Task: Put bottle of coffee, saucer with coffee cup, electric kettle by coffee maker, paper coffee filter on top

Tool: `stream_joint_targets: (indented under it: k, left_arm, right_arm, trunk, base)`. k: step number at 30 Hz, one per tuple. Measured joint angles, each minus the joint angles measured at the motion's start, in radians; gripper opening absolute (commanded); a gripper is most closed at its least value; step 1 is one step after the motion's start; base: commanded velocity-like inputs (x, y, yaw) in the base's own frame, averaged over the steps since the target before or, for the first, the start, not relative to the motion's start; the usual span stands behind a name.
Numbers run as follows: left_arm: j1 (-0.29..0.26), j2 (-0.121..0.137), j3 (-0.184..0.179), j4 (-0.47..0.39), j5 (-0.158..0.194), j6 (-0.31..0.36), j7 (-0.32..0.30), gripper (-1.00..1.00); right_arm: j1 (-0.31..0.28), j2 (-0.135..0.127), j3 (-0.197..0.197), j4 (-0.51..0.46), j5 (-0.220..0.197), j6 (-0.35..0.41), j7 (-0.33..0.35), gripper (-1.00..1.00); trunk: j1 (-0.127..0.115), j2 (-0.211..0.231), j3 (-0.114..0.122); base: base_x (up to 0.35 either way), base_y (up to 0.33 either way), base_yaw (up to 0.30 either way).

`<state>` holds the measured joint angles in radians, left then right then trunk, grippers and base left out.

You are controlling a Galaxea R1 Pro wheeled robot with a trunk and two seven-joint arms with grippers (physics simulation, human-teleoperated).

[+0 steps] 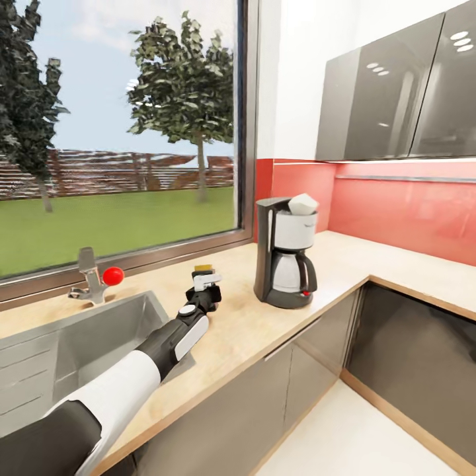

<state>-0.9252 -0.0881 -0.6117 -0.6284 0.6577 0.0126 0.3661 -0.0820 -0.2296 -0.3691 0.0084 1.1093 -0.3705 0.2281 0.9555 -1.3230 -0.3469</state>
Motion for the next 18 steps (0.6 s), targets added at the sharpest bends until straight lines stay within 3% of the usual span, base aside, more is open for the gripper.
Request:
stream_joint_targets:
  k: [7, 11, 18]
  left_arm:
    - [0.0, 0.0, -0.001, 0.0, 0.0, 0.0, 0.0, -1.0]
    - [0.0, 0.0, -0.001, 0.0, 0.0, 0.0, 0.0, -1.0]
    - [0.0, 0.0, -0.012, -0.001, 0.0, 0.0, -0.006, -1.0]
  right_arm:
    - [0.0, 0.0, 0.0, 0.0, 0.0, 0.0, 0.0, 1.0]
    - [0.0, 0.0, 0.0, 0.0, 0.0, 0.0, 0.0, 1.0]
    - [0.0, 0.0, -0.002, 0.0, -0.001, -0.002, 0.0, 1.0]
  trunk:
    - [0.0, 0.0, 0.0]
    - [0.0, 0.0, 0.0]
    - [0.0, 0.0, 0.0]
  base:
    - [0.176, -0.191, 0.149]
    - [0.052, -0.051, 0.201]
    - [0.006, -0.006, 0.026]
